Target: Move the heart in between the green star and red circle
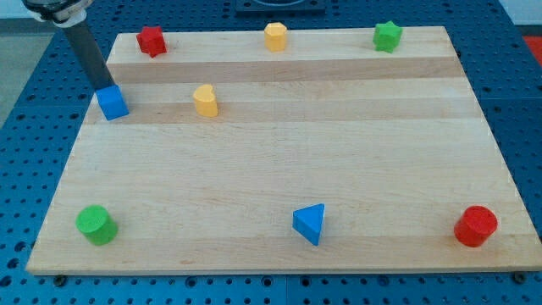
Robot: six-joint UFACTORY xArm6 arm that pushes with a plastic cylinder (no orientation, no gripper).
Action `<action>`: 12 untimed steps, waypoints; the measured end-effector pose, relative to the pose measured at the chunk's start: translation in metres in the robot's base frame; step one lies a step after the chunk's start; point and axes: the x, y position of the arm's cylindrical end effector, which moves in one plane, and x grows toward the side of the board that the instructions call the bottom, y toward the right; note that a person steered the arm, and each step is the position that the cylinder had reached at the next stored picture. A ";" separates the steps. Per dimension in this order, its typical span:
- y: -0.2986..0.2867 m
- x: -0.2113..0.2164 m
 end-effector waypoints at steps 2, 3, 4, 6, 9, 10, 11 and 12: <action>0.032 0.001; 0.068 0.007; 0.098 0.017; 0.198 0.025; 0.229 0.051; 0.246 0.066; 0.303 0.063; 0.357 0.054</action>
